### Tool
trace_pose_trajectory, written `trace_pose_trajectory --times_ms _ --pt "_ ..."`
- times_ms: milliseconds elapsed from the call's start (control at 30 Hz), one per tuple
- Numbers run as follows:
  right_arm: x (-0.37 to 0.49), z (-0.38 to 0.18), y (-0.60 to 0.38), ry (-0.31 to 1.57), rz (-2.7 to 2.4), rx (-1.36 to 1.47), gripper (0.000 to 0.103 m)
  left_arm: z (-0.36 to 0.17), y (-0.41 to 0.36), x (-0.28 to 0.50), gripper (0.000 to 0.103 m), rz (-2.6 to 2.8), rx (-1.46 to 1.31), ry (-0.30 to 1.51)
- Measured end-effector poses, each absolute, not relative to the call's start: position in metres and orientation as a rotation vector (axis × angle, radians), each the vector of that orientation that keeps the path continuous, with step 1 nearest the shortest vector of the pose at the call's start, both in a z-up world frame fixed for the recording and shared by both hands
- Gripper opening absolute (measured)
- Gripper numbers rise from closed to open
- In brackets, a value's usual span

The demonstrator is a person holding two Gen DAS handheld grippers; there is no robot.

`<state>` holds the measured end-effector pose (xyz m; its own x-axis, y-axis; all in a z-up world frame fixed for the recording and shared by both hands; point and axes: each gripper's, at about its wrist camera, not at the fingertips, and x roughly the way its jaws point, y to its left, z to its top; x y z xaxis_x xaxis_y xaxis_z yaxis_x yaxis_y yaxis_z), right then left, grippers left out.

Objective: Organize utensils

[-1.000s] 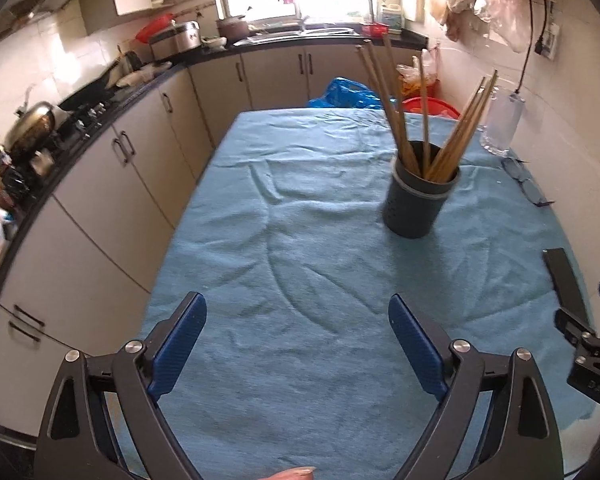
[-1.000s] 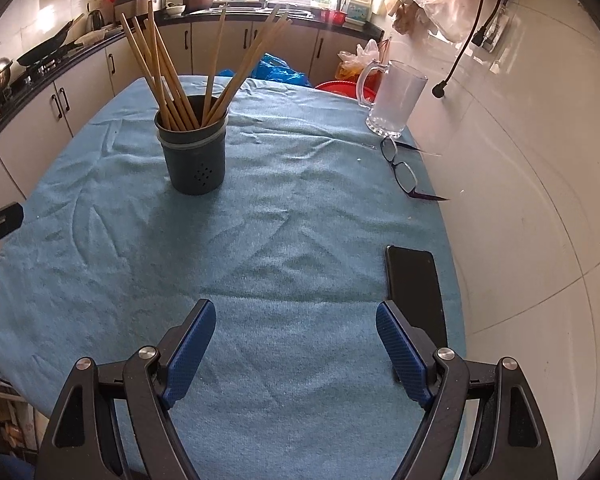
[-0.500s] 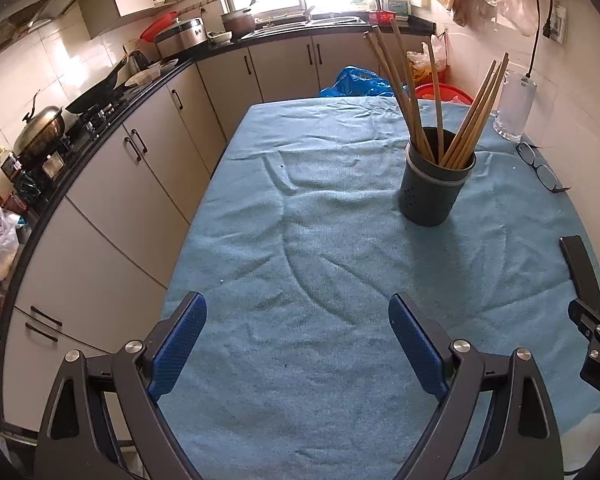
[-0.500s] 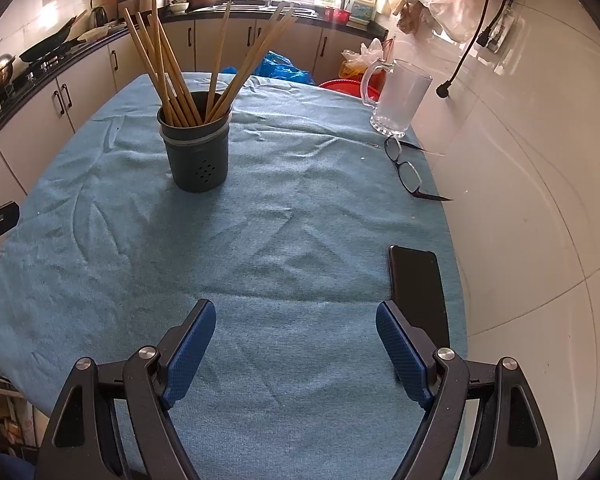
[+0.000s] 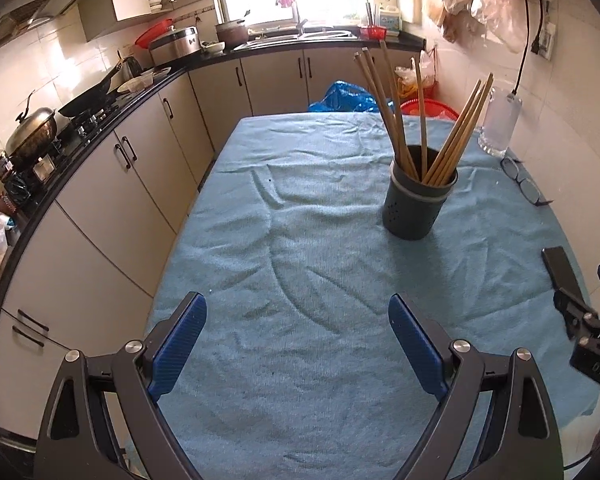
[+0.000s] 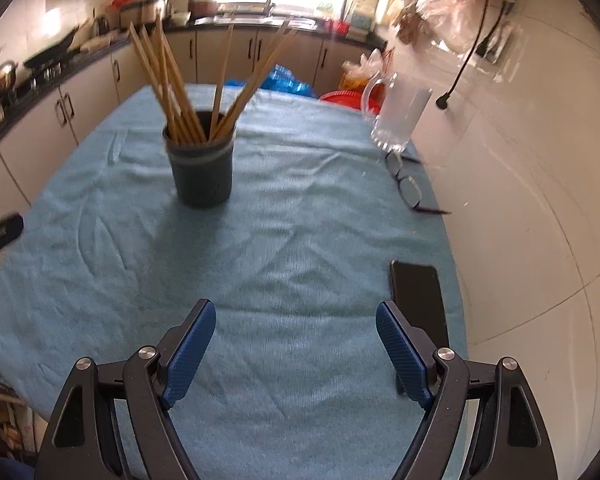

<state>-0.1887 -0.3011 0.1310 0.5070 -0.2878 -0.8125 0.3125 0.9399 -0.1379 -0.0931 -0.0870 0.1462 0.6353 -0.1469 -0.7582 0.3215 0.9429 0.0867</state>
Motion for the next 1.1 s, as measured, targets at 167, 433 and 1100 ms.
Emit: trace_pose_trajectory --times_ms 167,433,1100 --pt "-0.191 0.137 -0.304 0.954 -0.376 0.037 0.086 0.148 -0.087 -0.092 0.092 -0.268 0.213 0.835" --pt "-0.193 0.134 -0.305 0.963 -0.376 0.032 0.086 0.146 -0.095 -0.092 0.092 -0.284 0.229 0.84" --pt "-0.187 0.132 -0.303 0.978 -0.353 0.014 0.086 0.139 -0.097 -0.088 0.092 -0.284 0.225 0.855"
